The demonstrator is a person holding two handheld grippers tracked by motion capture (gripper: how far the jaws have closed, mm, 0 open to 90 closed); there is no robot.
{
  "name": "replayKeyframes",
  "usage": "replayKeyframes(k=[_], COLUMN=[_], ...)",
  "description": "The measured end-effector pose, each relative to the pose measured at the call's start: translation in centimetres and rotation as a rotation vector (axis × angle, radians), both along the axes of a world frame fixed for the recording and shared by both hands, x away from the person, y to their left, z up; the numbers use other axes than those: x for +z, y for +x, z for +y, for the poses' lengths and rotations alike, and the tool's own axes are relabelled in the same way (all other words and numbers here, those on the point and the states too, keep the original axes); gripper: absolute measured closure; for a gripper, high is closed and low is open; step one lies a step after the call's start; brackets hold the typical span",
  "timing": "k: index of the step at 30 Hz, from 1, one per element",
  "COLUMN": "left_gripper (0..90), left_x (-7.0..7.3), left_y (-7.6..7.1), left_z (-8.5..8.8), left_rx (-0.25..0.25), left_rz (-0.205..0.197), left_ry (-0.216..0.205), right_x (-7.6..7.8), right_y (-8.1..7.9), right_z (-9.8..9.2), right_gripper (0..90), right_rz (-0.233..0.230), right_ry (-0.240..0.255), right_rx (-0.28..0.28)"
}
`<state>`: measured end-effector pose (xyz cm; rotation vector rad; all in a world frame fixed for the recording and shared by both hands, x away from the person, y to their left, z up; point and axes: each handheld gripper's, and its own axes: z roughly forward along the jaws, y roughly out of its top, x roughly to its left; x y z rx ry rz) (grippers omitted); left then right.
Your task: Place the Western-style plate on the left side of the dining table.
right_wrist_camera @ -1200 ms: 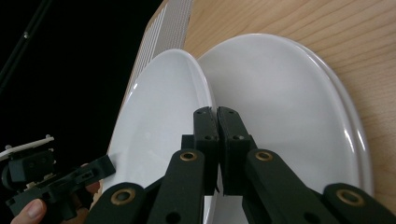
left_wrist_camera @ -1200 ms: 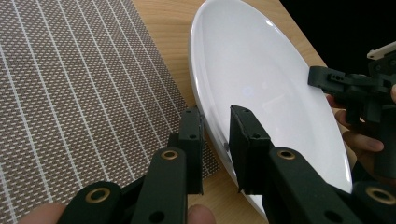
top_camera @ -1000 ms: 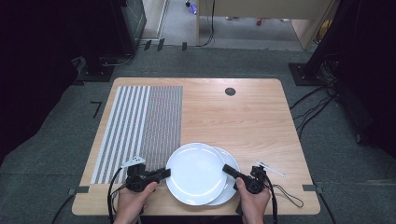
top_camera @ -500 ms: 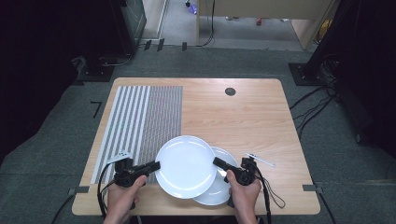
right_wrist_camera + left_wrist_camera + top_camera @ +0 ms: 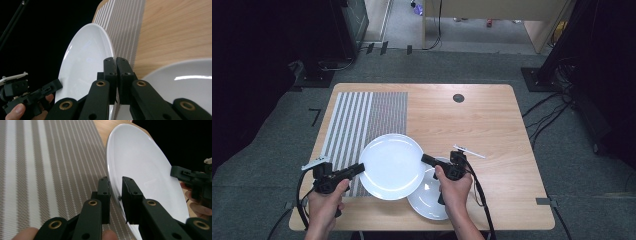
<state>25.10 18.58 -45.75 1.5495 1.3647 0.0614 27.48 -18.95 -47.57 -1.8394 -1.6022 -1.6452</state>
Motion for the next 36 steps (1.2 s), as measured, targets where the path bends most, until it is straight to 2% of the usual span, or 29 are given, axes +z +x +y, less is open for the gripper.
replayKeyframes(k=[11,16,25,31,34,36], left_gripper=[77.9,77.4,77.1,77.1,76.8,76.4], left_x=[0.0,0.3,-0.8,-2.1,-2.5,-3.0], left_y=[2.0,3.1,5.8,7.3,8.1,8.7], left_z=[2.6,3.5,5.2,6.0,5.9,5.9], left_rx=[0.061,0.086,0.126,0.152,0.161,0.169], left_rz=[0.018,0.014,0.039,0.07,0.064,0.067], left_ry=[-0.001,0.019,0.034,0.037,0.054,0.046], right_x=[1.0,1.3,-0.3,-1.5,-1.8,-1.9], right_y=[3.8,5.7,9.0,10.7,11.5,12.0], right_z=[3.1,4.4,6.5,7.7,8.1,8.3], right_gripper=[88.4,88.4,88.4,88.3,88.1,87.9], right_rz=[0.019,0.03,0.084,0.111,0.118,0.117], right_ry=[-0.023,-0.039,-0.022,-0.038,-0.05,-0.066], right_rx=[0.053,0.065,0.077,0.08,0.064,0.052])
